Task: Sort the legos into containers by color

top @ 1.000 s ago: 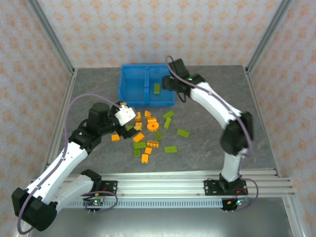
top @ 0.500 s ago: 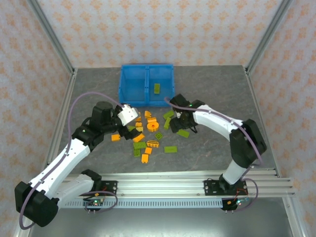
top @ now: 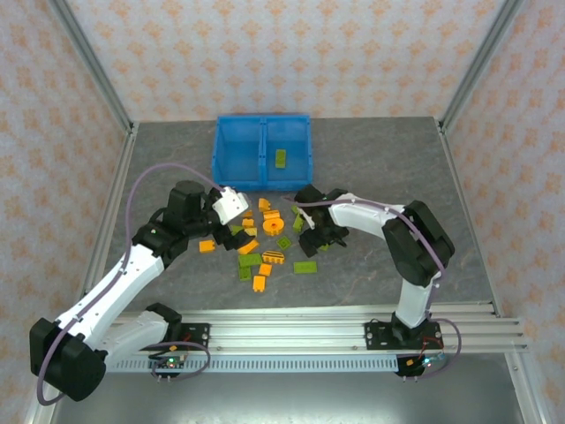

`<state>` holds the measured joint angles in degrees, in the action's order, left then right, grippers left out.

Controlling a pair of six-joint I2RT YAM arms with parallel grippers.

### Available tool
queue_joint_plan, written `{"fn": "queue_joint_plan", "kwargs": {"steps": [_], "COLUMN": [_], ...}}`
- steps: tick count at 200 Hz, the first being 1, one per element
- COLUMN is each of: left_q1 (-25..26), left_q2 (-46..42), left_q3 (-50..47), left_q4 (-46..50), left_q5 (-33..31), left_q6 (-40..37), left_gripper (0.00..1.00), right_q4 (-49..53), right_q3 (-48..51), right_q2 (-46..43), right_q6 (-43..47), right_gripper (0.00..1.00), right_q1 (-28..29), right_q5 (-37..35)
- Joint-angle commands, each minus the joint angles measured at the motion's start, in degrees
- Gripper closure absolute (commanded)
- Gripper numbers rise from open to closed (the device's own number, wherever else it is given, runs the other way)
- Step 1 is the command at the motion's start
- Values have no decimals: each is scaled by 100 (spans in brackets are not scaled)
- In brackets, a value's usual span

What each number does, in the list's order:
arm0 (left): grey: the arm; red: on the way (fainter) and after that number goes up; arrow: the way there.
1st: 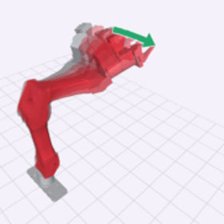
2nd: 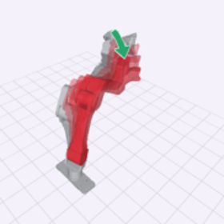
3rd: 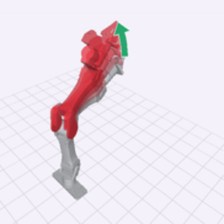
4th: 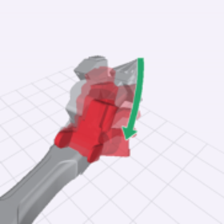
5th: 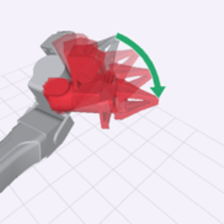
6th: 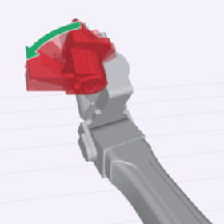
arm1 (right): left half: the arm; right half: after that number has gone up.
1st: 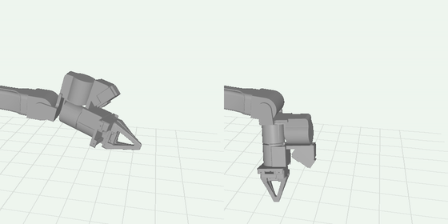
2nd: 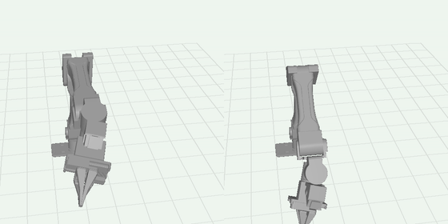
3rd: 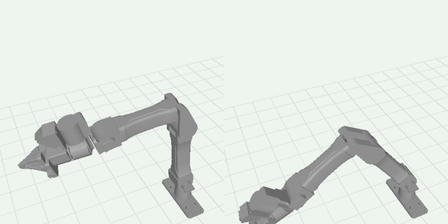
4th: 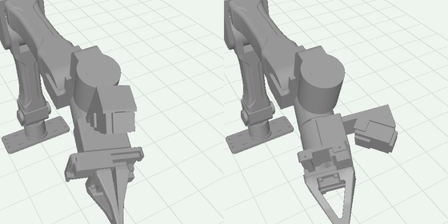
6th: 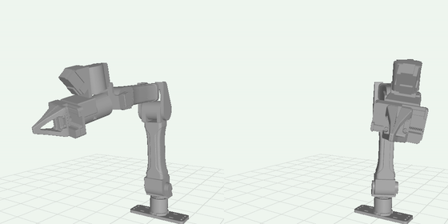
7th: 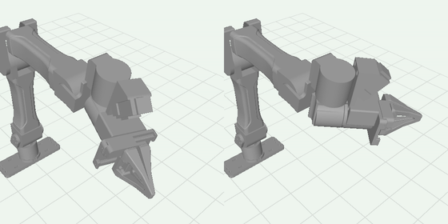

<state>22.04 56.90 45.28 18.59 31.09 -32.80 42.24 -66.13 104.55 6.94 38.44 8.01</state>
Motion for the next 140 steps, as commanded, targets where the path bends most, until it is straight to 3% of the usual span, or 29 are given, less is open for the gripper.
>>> {"fn": "queue_joint_plan", "kwargs": {"steps": [1, 24, 65, 74, 86, 101, 119, 140], "left_q1": [28, 33, 41, 36, 42, 50, 63, 72], "left_q2": [5, 5, -4, -13, -17, -23, -26, -32], "left_q3": [151, 151, 162, 158, 149, 154, 161, 160], "left_q4": [-37, -22, -16, 0, -4, -4, 16, 18], "left_q5": [47, 44, 46, 32, 16, -4, -24, -28], "left_q6": [114, 99, 106, 99, 96, 96, 96, 94], "left_gripper": [0, 0, 0, 0, 0, 0, 0, 0], "right_q4": [67, 13, -89, -51, -22, -267, -597, -637], "right_q3": [-4, 73, -53, -137, -221, -167, -100, -295], "right_q2": [171, 57, 87, 122, 110, -50, -204, -33], "right_q6": [47, -106, -831, -1062, -1370, -1816, -2521, -3145], "right_gripper": [29, 44, 54, 47, 22, 10, 5, 8], "right_q1": [-73, -98, -224, -269, -330, -344, -353, -353], "right_q5": [-137, -32, -246, -333, -240, 128, 161, -77]}}
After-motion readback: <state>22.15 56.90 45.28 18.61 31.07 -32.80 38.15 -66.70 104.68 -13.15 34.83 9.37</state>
